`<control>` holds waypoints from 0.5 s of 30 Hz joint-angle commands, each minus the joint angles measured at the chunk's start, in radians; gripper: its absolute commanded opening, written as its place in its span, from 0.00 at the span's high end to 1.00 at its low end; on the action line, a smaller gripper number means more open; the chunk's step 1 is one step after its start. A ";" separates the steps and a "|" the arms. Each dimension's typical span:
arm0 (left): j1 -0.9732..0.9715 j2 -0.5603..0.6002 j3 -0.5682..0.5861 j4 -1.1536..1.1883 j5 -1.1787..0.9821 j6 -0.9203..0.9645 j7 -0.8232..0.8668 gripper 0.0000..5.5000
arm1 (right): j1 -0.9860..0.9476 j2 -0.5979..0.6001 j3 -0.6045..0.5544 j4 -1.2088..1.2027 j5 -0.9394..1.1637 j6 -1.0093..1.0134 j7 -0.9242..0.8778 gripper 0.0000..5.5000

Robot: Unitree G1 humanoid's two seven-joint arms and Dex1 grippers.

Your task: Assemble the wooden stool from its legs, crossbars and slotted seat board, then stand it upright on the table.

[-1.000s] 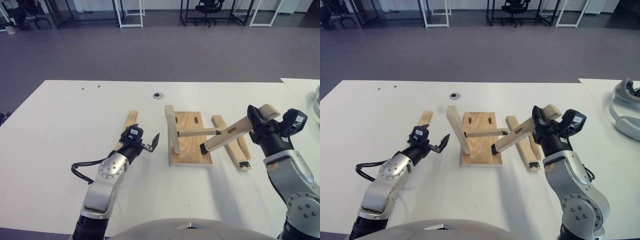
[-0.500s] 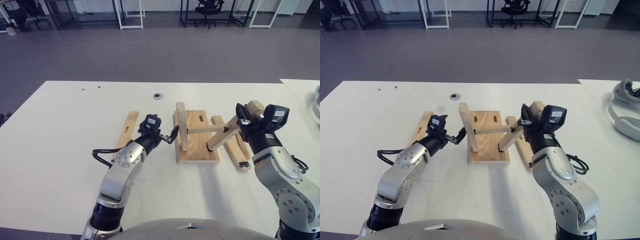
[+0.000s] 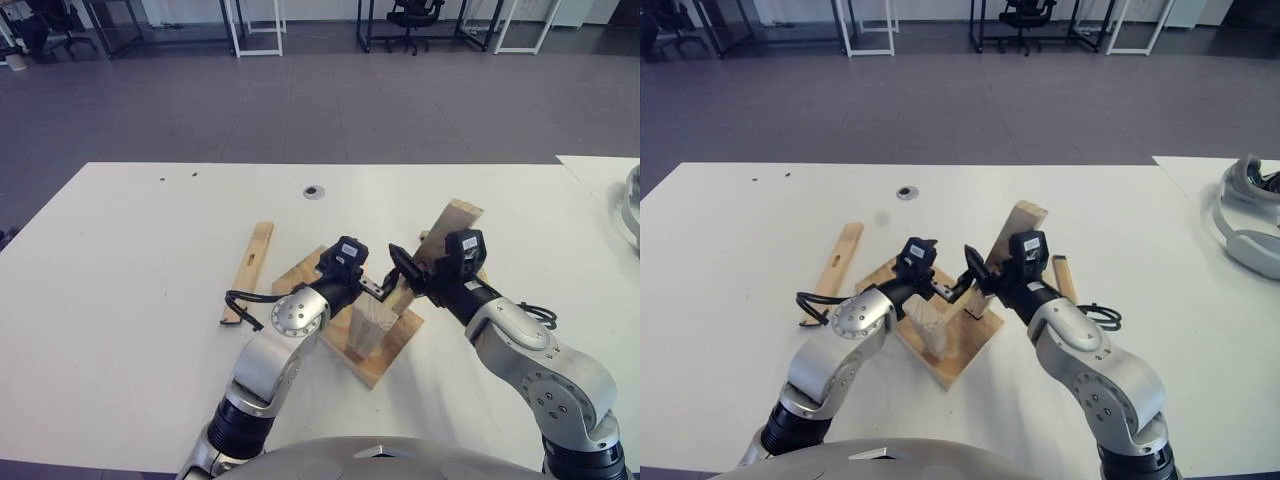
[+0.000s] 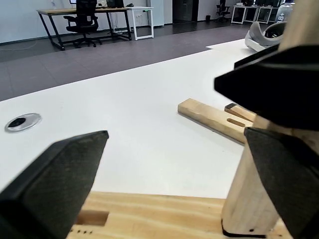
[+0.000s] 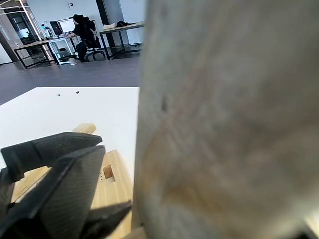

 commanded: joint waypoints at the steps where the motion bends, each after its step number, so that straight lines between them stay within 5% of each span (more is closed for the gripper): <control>1: 0.052 0.115 0.140 0.003 0.011 -0.017 -0.010 0.09 | 0.061 -0.093 -0.109 0.067 -0.050 -0.075 0.146 0.33; 10: 0.209 0.458 0.272 -0.170 -0.094 -0.181 -0.347 0.09 | 0.199 -0.323 -0.359 0.123 0.071 -0.216 0.714 0.33; 15: 0.223 0.657 0.150 -0.138 0.003 -0.274 -0.521 0.09 | 0.351 -0.526 -0.495 0.269 0.073 -0.211 1.114 0.33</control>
